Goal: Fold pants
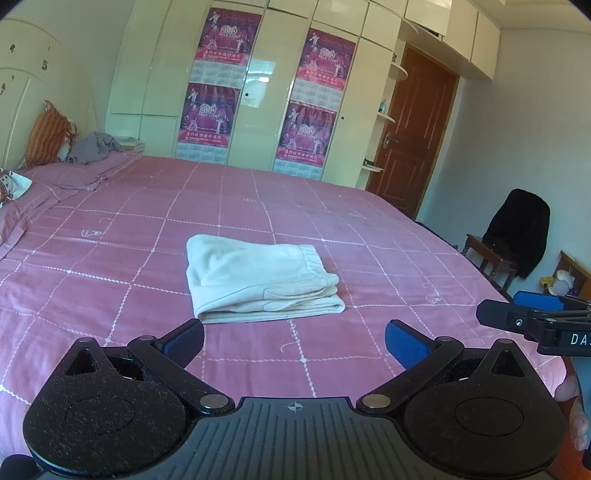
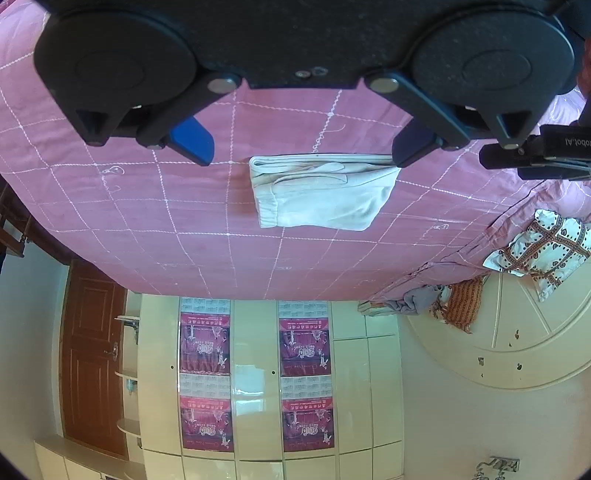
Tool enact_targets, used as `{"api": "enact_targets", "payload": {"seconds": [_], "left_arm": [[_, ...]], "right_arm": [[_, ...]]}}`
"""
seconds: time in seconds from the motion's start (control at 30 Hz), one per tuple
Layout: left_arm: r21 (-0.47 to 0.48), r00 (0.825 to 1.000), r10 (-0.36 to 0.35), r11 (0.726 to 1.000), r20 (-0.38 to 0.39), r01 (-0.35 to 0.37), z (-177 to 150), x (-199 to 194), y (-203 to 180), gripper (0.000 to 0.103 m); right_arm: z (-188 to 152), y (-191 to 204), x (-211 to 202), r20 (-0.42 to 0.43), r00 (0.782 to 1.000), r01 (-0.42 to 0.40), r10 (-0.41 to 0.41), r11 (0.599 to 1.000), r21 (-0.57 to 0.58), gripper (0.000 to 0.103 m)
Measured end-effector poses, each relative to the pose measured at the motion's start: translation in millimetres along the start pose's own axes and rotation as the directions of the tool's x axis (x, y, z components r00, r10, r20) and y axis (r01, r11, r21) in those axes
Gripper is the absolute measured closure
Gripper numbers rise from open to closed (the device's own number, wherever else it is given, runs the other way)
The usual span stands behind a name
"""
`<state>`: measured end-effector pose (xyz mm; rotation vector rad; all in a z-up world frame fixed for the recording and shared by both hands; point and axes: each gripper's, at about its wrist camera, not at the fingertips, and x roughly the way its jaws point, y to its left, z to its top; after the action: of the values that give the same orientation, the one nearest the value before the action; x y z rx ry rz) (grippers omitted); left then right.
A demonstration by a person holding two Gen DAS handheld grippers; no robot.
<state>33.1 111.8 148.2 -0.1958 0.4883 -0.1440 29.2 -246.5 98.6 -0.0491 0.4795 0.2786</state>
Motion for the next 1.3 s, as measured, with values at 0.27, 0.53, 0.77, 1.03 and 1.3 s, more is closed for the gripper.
{"api": "enact_targets", "payload": {"seconds": [0.27, 0.53, 0.77, 1.03, 1.3], "left_arm": [[0.010, 1.000, 0.000, 1.000, 0.011, -0.001, 2, -4, -3, 0.000], [0.019, 1.000, 0.004, 1.000, 0.008, -0.004, 1, -3, -5, 0.000], [0.016, 1.000, 0.005, 1.000, 0.008, -0.005, 1, -3, -4, 0.000], [0.019, 1.000, 0.007, 1.000, 0.008, -0.007, 1, -4, -3, 0.000], [0.022, 1.000, 0.007, 1.000, 0.007, -0.007, 1, -5, -4, 0.000]], "right_arm": [[0, 8, -5, 0.016, 1.000, -0.022, 0.022, 1.000, -0.009, 0.000], [0, 10, -4, 0.016, 1.000, -0.027, 0.027, 1.000, -0.006, 0.000], [0, 11, -4, 0.014, 1.000, -0.026, 0.026, 1.000, -0.006, 0.000], [0, 12, -3, 0.010, 1.000, -0.030, 0.030, 1.000, -0.007, 0.000], [-1, 11, -3, 0.010, 0.999, -0.032, 0.032, 0.999, -0.005, 0.000]]}}
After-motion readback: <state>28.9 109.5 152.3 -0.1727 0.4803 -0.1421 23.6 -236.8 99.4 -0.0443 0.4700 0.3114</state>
